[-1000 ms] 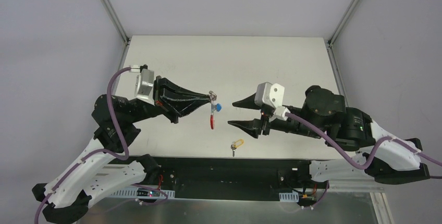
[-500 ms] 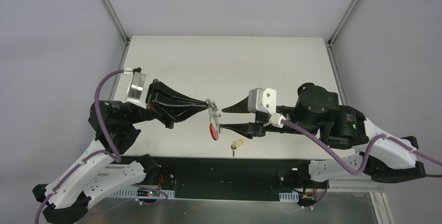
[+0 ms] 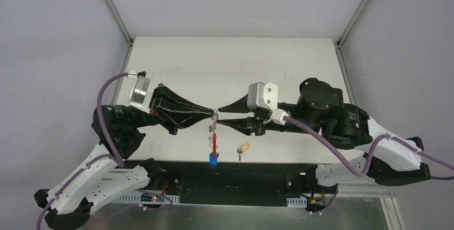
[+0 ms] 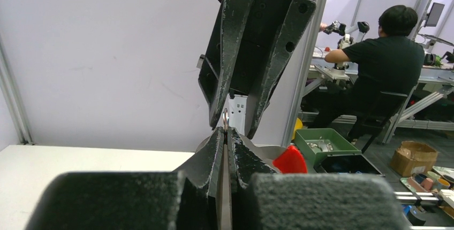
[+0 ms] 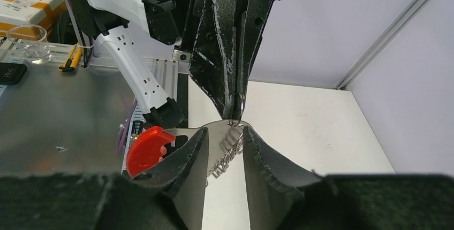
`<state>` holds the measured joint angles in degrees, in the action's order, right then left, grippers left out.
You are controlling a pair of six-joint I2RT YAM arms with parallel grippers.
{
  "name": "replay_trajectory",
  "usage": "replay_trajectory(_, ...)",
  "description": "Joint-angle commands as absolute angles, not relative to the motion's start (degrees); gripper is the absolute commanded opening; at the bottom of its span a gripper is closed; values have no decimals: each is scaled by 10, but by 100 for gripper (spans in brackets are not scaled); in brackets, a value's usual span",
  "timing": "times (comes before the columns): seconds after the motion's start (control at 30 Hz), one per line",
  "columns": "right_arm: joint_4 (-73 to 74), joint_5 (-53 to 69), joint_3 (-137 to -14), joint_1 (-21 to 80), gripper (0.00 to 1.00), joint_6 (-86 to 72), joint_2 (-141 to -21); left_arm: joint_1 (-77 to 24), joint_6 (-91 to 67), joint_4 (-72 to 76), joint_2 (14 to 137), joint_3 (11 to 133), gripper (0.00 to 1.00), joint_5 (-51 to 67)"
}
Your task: Put the keys on the keyring
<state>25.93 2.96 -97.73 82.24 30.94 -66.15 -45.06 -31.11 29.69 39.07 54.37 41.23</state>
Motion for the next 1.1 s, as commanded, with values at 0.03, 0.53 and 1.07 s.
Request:
replay_trajectory(0.03,234,49,-1006,818,29,304,-670,-454,-325,348,379,545,0,427)
replay_trajectory(0.53,225,65,-1014,809,21,288,-681,-454,-322,348,376,541,0,431)
replay_trajectory(1.07,236,69,-1018,797,0,264,-684,-455,-322,352,378,543,0,439)
